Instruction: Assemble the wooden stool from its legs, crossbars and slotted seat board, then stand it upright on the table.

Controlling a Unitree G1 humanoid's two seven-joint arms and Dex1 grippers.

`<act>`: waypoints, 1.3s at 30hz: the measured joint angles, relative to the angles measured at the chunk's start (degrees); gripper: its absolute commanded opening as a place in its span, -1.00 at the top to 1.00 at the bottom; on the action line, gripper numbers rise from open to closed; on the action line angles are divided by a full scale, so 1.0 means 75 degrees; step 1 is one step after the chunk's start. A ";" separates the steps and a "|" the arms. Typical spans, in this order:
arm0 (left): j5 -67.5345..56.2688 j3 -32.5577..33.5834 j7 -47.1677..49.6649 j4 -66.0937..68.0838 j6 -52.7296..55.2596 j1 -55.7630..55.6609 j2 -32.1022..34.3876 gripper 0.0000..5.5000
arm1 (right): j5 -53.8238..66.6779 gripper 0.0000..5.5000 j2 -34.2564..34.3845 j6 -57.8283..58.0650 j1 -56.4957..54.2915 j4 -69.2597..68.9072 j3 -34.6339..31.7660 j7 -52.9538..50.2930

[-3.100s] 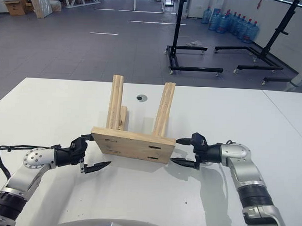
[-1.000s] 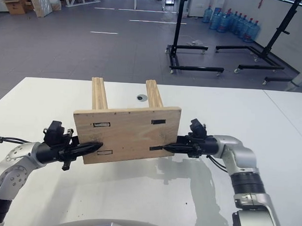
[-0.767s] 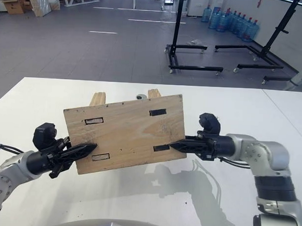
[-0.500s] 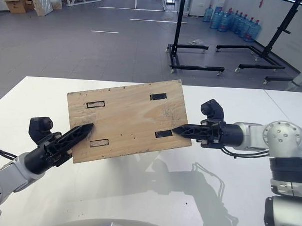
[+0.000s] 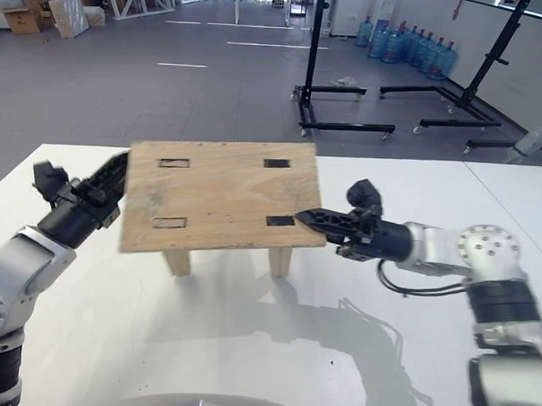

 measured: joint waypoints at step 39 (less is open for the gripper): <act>0.2922 0.0258 -0.1053 0.0380 0.0134 0.0488 -0.1317 -0.96 | 0.0022 -0.21 0.4203 -0.0527 0.0468 -0.1596 -0.3782 -0.5813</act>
